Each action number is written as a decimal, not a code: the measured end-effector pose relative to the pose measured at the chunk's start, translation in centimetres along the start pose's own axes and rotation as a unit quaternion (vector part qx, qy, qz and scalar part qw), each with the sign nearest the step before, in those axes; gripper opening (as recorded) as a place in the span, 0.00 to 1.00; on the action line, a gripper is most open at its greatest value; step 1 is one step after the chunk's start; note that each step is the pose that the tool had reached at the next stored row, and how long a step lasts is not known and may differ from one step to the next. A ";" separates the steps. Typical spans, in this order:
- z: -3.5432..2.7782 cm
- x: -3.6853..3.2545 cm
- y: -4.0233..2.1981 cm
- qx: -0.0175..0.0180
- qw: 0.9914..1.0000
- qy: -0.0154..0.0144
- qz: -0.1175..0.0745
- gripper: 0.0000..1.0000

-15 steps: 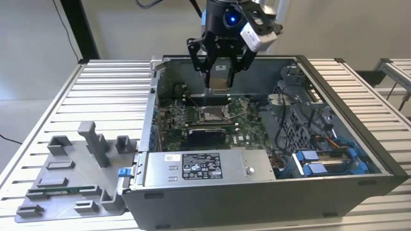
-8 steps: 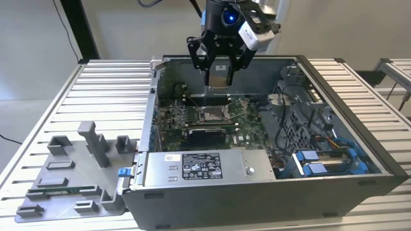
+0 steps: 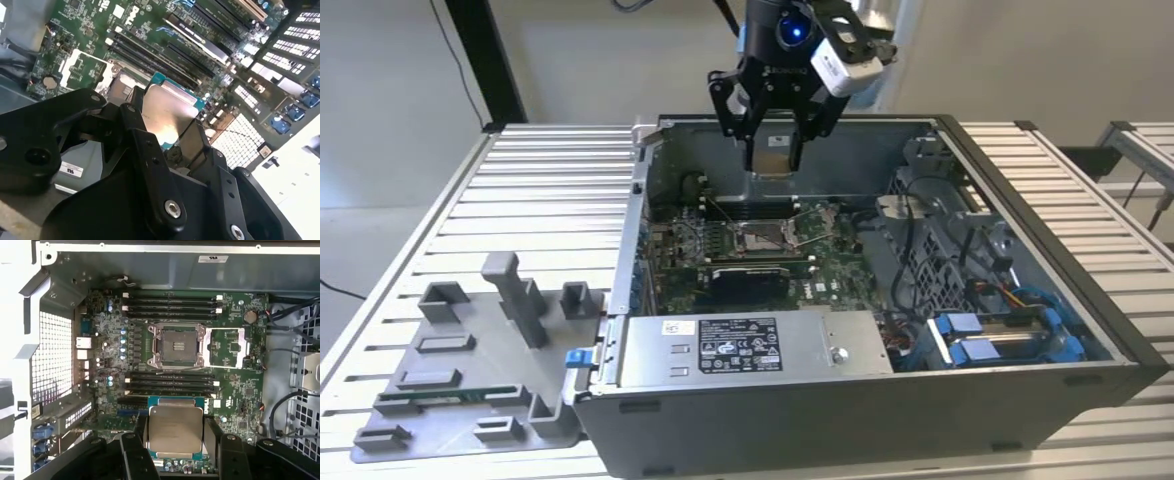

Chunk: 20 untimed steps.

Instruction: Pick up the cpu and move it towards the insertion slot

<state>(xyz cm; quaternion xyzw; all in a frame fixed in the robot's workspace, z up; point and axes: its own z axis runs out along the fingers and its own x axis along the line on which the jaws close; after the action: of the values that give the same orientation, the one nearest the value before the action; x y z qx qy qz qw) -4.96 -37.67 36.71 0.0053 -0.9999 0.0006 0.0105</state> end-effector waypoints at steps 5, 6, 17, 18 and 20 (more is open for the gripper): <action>0.06 -0.02 1.37 0.000 1.000 0.000 0.001 0.00; 0.07 -0.02 1.70 0.000 1.000 0.000 0.001 0.00; 0.15 -0.73 3.06 0.000 1.000 0.000 -0.005 0.00; 0.16 -0.78 3.18 0.000 1.000 0.000 -0.006 0.00; 0.18 -0.83 3.62 0.000 1.000 0.000 -0.006 0.00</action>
<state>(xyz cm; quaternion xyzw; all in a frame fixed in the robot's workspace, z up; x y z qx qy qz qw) -4.17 -34.05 36.51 0.0117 -0.9999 0.0006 0.0105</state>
